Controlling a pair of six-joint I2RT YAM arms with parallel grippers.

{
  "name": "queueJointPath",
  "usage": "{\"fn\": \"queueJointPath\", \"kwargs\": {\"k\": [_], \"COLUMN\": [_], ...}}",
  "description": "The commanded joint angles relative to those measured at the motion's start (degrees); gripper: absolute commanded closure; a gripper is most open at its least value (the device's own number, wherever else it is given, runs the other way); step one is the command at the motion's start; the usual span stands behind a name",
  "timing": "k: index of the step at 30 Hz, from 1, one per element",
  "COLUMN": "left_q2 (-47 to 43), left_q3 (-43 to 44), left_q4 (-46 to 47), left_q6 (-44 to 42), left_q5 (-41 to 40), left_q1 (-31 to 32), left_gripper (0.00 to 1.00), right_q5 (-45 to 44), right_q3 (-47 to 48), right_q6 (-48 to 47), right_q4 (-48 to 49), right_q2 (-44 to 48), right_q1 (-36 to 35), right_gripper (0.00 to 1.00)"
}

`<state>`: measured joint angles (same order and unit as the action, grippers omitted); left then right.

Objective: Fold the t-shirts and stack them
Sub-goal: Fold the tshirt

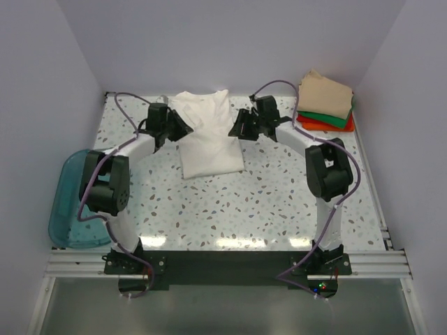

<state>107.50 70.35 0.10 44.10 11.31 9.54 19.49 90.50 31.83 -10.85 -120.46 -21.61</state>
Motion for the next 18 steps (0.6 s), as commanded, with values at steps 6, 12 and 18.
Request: {"fn": "queueJointPath", "kwargs": {"k": [6, 12, 18], "left_q2": [-9.0, -9.7, -11.6], "left_q3": [-15.6, -25.9, -30.8], "left_q4": [6.7, 8.3, 7.9], "left_q6": [6.5, 8.3, 9.3], "left_q5": [-3.2, -6.6, -7.9], "left_q1": [9.4, 9.7, 9.7], "left_gripper": [0.88, 0.94, 0.95], "right_q5": [2.0, -0.8, -3.8], "right_q3": [-9.3, -17.3, -26.5], "right_q6": [5.1, 6.7, 6.6], "right_q4": [7.8, 6.7, 5.6], "right_q2": [4.2, 5.5, 10.8], "right_q1": [-5.4, -4.9, -3.5], "right_gripper": [0.48, 0.5, 0.53]}}
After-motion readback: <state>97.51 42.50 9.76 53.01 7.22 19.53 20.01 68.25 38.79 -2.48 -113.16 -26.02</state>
